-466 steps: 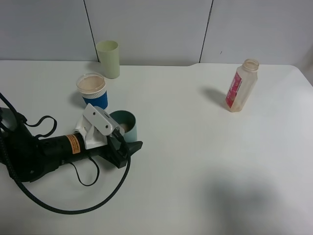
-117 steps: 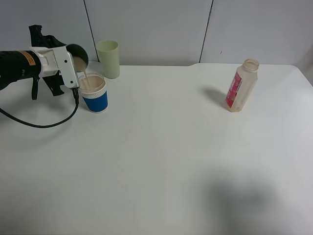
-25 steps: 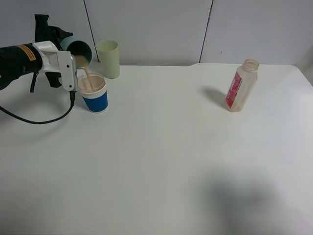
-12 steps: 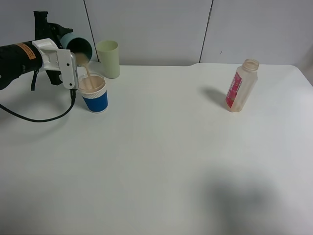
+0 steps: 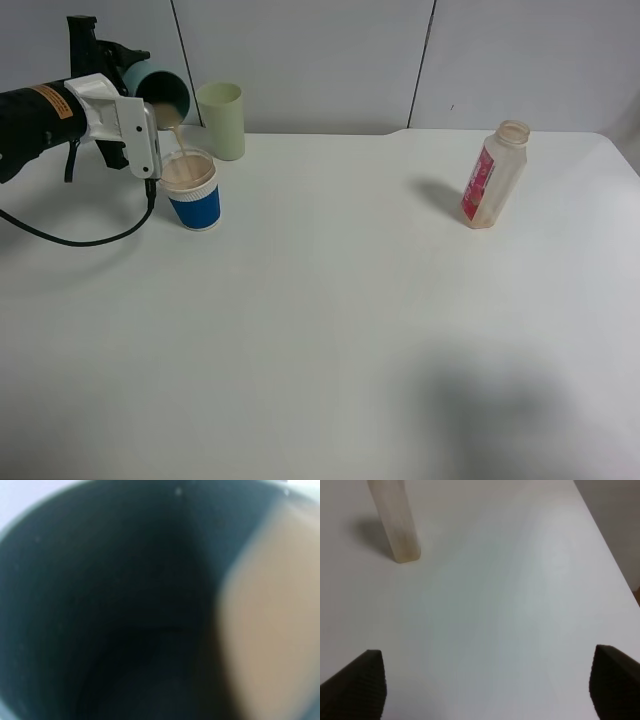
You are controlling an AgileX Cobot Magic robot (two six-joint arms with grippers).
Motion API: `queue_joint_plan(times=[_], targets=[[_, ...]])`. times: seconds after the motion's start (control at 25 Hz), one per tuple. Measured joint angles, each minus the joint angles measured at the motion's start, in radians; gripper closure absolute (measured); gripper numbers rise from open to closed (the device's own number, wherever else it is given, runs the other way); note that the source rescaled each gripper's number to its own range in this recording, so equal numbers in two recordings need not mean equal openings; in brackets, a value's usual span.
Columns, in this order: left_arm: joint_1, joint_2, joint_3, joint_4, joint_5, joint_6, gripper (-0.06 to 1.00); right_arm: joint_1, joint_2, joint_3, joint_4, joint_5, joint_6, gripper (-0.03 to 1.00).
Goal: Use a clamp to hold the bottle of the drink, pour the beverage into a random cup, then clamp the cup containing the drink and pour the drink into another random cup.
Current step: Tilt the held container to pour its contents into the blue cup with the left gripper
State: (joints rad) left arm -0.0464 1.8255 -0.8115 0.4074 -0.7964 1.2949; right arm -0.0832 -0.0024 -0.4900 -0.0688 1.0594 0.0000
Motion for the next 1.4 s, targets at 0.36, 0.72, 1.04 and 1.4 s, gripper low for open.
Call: queue_joint_plan(times=[0.36, 0.72, 1.04, 1.4], targets=[[0.0, 0.0, 0.0, 0.003, -0.006, 0.028, 0.94, 0.0, 0.0, 0.0, 0.0, 0.0, 0.0, 0.3], [0.0, 0.0, 0.0, 0.003, -0.006, 0.053, 0.94, 0.0, 0.0, 0.0, 0.0, 0.0, 0.0, 0.3], [0.0, 0.0, 0.0, 0.003, -0.01, 0.076, 0.94, 0.0, 0.0, 0.0, 0.0, 0.0, 0.0, 0.3], [0.0, 0.0, -0.001, 0.003, -0.043, 0.113, 0.94, 0.0, 0.0, 0.0, 0.0, 0.0, 0.0, 0.3]])
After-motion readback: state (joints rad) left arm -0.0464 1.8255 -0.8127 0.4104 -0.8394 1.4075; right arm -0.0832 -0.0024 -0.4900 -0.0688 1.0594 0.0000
